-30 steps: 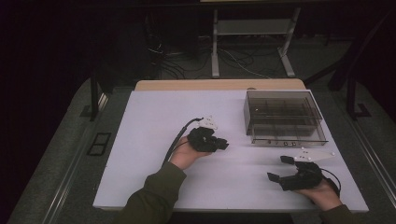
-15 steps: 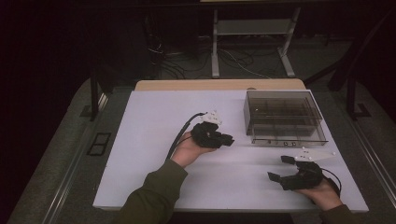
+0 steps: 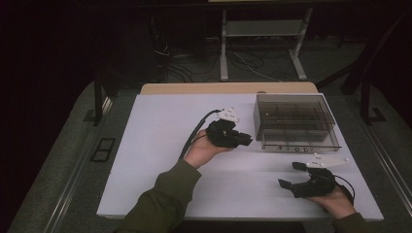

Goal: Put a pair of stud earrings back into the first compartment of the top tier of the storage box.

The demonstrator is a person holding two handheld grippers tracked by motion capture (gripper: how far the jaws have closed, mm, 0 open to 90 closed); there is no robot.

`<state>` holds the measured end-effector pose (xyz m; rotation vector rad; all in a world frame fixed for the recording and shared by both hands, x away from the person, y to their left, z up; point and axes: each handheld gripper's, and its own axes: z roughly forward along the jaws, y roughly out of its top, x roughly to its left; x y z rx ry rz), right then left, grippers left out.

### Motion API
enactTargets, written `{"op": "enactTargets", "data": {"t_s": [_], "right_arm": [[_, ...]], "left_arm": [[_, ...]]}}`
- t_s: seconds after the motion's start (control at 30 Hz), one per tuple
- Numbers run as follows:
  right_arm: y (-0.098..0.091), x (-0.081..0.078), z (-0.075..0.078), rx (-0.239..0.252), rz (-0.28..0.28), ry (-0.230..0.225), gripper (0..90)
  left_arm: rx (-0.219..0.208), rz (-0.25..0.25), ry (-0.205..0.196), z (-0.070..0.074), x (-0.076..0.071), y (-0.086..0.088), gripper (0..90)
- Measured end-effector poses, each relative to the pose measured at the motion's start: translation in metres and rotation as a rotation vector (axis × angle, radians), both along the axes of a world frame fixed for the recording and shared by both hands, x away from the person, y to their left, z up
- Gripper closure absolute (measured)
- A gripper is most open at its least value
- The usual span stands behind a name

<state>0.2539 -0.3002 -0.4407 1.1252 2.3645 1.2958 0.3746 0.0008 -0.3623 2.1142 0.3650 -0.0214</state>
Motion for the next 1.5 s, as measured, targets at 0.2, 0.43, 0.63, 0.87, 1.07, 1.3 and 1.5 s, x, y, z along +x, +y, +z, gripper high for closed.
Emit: {"op": "enactTargets", "data": {"t_s": [0.2,0.43,0.63,0.87,1.07,1.3,1.5], "right_arm": [[0.000,0.000,0.000,0.000,0.000,-0.001,11.2],[0.000,0.000,0.000,-0.001,0.000,-0.001,11.2],[0.000,-0.001,0.000,0.000,-0.001,0.001,11.2],[0.000,-0.001,0.001,0.000,-0.001,0.001,11.2],[0.000,-0.001,0.001,0.001,0.001,0.002,11.2],[0.000,-0.001,0.001,0.000,0.001,0.002,11.2],[-0.001,-0.001,0.000,0.003,0.000,0.000,11.2]], "left_arm": [[0.002,-0.014,-0.012,0.008,0.004,-0.010,78.5],[-0.008,-0.024,-0.015,0.014,0.009,-0.023,78.5],[-0.001,-0.041,-0.019,0.018,0.014,-0.036,78.5],[0.011,-0.056,-0.026,0.017,0.019,-0.053,78.5],[0.021,-0.056,-0.026,0.015,0.025,-0.066,78.4],[0.045,-0.054,-0.022,0.008,0.030,-0.081,78.4],[0.070,-0.051,-0.018,0.000,0.034,-0.095,78.4]]}}
